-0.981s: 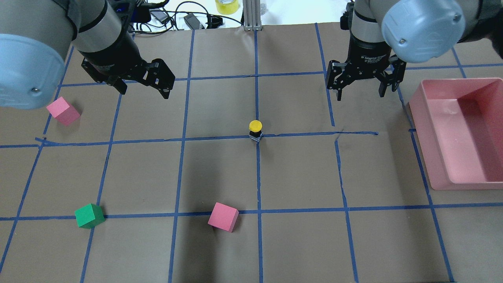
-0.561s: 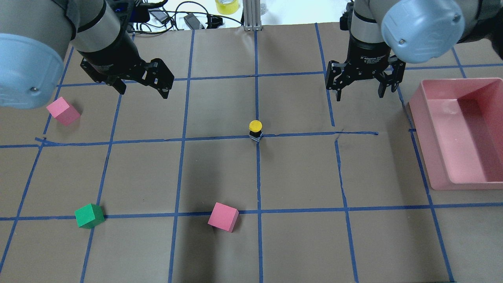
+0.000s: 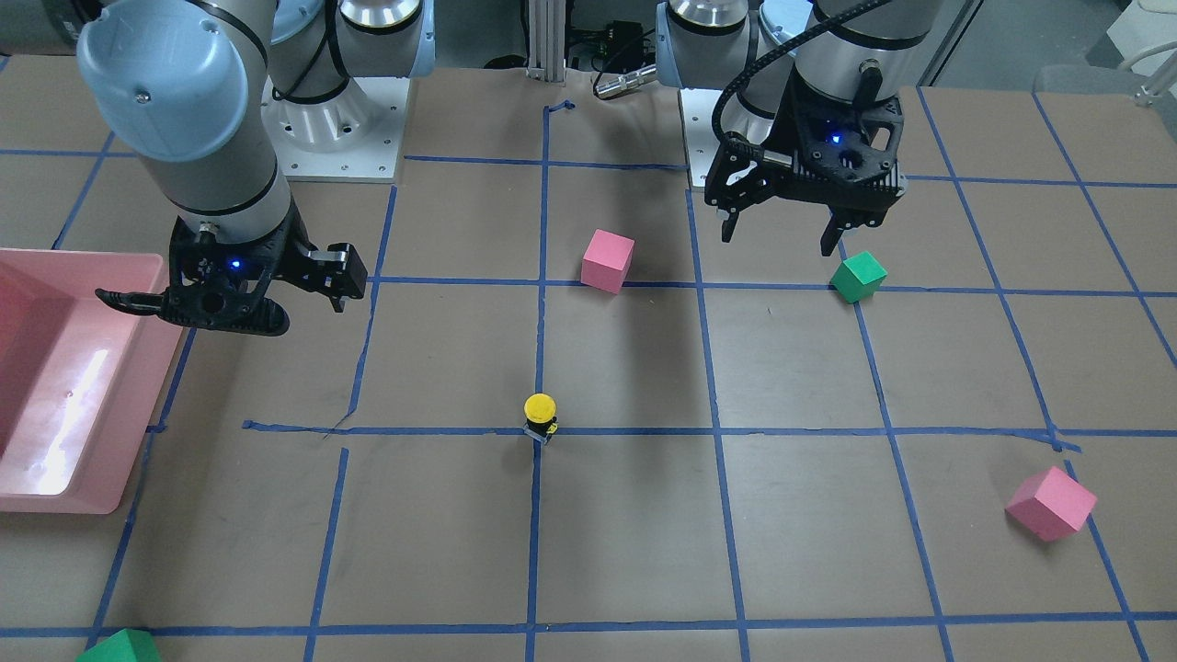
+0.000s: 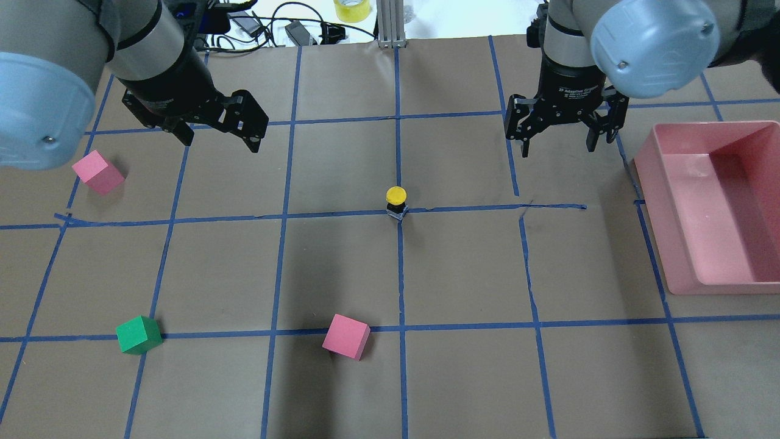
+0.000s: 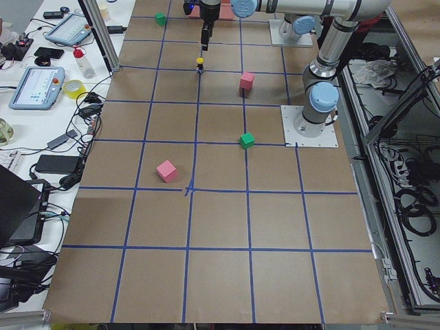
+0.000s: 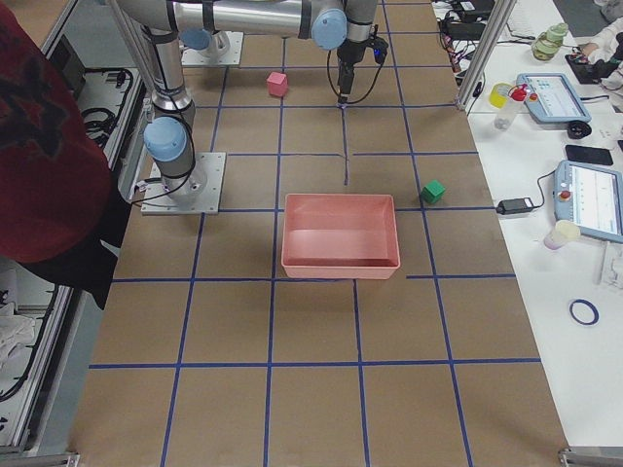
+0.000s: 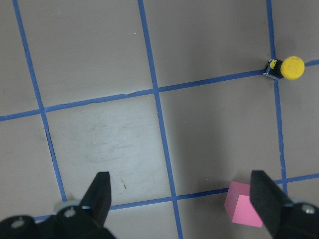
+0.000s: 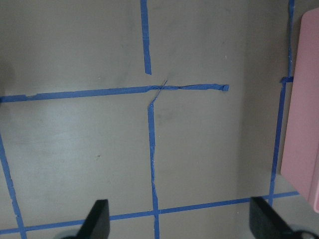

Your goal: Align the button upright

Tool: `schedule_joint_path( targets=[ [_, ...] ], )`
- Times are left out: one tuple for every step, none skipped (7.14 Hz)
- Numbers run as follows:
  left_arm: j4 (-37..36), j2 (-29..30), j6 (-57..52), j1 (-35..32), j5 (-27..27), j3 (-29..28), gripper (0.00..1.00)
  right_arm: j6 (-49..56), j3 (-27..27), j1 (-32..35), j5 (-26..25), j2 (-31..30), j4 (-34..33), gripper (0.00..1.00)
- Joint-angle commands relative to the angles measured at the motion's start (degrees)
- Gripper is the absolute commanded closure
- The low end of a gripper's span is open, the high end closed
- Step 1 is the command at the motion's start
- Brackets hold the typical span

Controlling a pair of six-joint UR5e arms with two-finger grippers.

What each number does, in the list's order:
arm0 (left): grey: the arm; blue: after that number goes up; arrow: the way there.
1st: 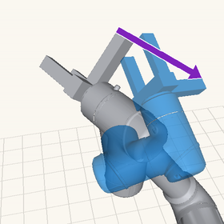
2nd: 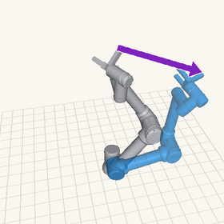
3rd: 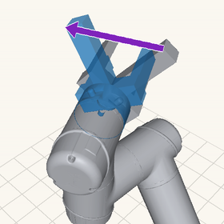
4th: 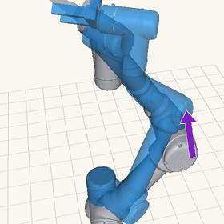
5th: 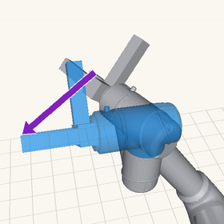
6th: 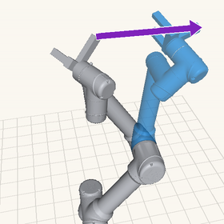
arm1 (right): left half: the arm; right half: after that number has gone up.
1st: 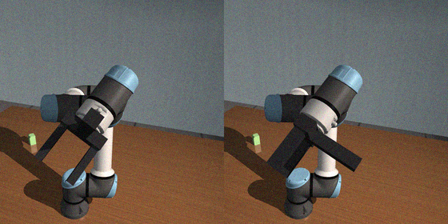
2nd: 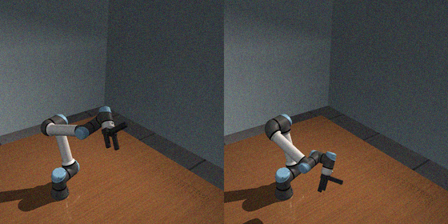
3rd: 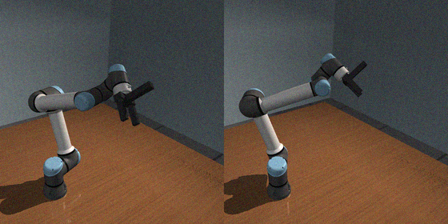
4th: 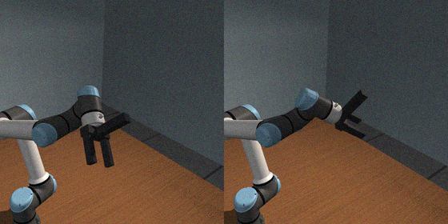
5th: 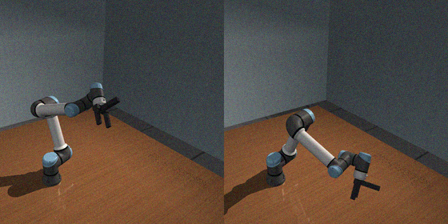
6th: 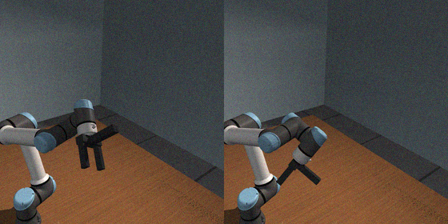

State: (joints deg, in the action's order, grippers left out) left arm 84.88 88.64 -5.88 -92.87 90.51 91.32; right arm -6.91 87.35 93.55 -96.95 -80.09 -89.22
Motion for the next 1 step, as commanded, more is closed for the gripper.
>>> schedule_joint_path(
  targets=[
    [-0.1, 0.0, 0.1, 0.1, -0.1, -0.2, 0.00, 0.0, 0.0, 0.0, 0.0, 0.0, 0.0, 0.00]
  ],
)
